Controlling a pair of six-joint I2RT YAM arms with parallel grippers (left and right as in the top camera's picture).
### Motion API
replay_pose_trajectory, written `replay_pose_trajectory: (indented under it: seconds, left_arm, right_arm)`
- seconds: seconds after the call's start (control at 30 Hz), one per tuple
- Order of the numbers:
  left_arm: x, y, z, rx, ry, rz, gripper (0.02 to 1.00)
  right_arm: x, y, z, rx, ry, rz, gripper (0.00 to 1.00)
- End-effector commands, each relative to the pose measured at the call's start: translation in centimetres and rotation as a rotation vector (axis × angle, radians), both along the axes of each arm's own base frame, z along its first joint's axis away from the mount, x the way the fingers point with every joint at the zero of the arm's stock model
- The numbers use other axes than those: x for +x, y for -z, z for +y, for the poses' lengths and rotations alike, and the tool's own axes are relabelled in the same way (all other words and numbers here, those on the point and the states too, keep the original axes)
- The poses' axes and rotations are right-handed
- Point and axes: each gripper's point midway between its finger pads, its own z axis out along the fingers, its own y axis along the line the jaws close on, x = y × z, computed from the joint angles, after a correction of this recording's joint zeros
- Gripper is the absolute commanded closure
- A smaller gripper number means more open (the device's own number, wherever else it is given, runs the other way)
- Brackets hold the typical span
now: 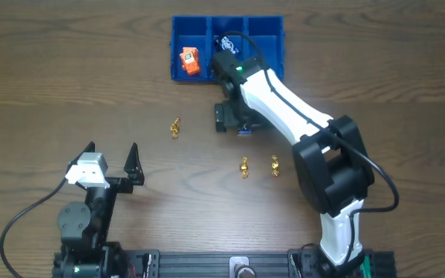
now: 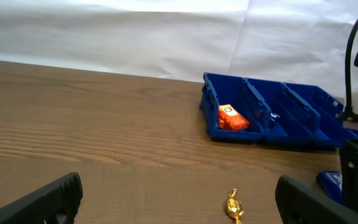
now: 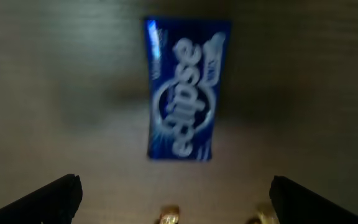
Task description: Sort Candies Into Trays
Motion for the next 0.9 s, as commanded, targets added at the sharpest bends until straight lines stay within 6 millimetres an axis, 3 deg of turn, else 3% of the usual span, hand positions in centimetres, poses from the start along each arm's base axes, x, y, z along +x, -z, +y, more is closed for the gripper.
replay_pose_trajectory:
  seconds: [0.03,0.33,0.43,0.77,0.9]
  left_arm:
    - [-0.1,1.7,-0.2,0.004,0.016,0.044,0.020]
    - [-0.1,1.7,-0.2,0.004,0.017,0.044,0.020]
    - [-0.1,1.7,-0.2,0.004,0.017,0.044,0.020]
    - [-0.1,1.7,-0.2,0.004,0.017,0.044,0.020]
    - [-0.1,1.7,-0.2,0.004,0.017,0.044,0.020]
  right_arm:
    - [1.1,0.6,-1.1,0.016,0.055,-0.012,0.001]
    - [2.0,2.5,-0.7,0.019,0.052,-0.025,0.009]
    - [2.0,3.8,-0.7,0.009,0.053,-0.008,0.060]
    - [2.1,4.8,-0.3,0.022,0.055,0.001,0.647]
    - [2.4,4.6,0.2,0.038,0.051,-0.010,0.735]
